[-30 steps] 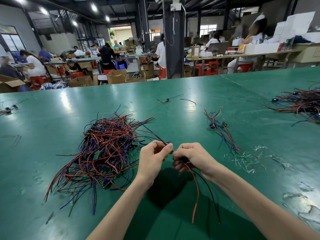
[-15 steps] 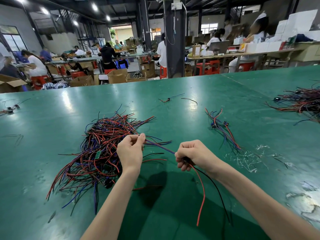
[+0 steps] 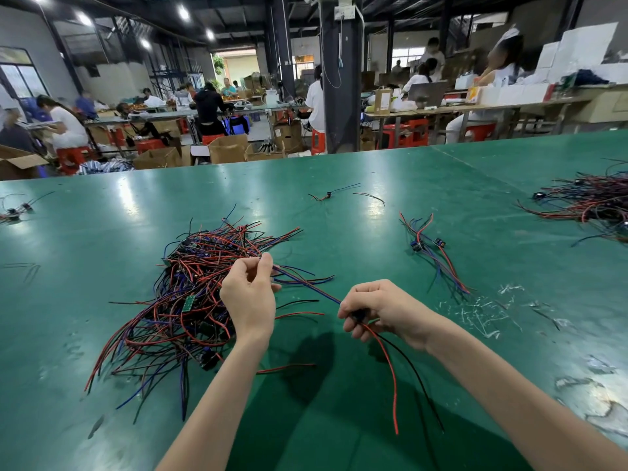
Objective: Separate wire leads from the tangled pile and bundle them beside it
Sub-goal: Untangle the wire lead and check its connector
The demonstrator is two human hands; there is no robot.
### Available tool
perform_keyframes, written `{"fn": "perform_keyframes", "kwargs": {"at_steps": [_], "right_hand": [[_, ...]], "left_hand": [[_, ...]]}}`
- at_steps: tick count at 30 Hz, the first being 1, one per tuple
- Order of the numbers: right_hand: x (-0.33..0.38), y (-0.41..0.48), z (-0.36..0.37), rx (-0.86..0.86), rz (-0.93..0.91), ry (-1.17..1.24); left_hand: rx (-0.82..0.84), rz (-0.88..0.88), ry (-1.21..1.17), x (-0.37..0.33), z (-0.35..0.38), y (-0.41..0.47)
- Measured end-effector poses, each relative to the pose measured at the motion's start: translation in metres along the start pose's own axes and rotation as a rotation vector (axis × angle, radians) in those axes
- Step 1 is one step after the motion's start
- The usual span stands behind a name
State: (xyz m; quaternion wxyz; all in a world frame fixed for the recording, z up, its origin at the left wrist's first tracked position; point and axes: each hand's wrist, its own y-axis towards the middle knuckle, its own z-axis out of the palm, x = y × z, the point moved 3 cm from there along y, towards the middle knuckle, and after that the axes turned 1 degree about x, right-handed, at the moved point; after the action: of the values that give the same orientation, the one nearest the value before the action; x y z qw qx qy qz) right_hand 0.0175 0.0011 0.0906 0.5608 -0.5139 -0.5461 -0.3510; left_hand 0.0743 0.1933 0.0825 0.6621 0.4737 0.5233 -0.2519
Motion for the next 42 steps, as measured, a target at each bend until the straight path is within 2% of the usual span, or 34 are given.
{"fn": "perform_keyframes", "kwargs": {"at_steps": [7, 12, 15, 18, 21, 24, 26, 28, 32, 38, 42], "right_hand": [[-0.004, 0.002, 0.005, -0.009, 0.025, 0.011], [-0.005, 0.003, 0.005, -0.037, 0.038, 0.019], [-0.005, 0.003, 0.005, -0.059, 0.020, 0.039], [-0.004, 0.004, 0.006, -0.091, -0.023, 0.051], [-0.002, 0.004, 0.006, -0.109, -0.062, 0.077], [0.000, 0.005, 0.007, -0.121, -0.088, 0.107], [0.000, 0.005, 0.007, -0.138, -0.105, 0.125], [-0.001, 0.005, 0.006, -0.158, -0.112, 0.136], [-0.005, 0.007, 0.006, -0.172, -0.108, 0.134], [-0.010, 0.012, 0.006, -0.266, -0.108, 0.032], [-0.010, 0.012, 0.007, -0.241, -0.106, 0.007]], "left_hand": [[-0.023, -0.020, -0.077, 0.000, 0.001, 0.001], [-0.018, 0.054, -0.039, -0.002, 0.000, 0.001], [0.025, 0.021, -0.167, -0.004, 0.004, -0.002], [0.154, -0.177, -0.455, -0.006, 0.010, -0.003], [0.316, -0.388, -0.565, -0.007, 0.020, -0.009], [0.529, -0.459, -0.444, -0.005, 0.031, -0.026], [0.667, -0.430, -0.367, -0.004, 0.039, -0.039], [0.735, -0.373, -0.304, -0.002, 0.042, -0.047], [0.711, -0.331, -0.294, -0.001, 0.042, -0.047], [0.539, -0.186, -0.184, 0.001, 0.043, -0.050], [0.398, -0.227, -0.194, 0.003, 0.038, -0.037]]}}
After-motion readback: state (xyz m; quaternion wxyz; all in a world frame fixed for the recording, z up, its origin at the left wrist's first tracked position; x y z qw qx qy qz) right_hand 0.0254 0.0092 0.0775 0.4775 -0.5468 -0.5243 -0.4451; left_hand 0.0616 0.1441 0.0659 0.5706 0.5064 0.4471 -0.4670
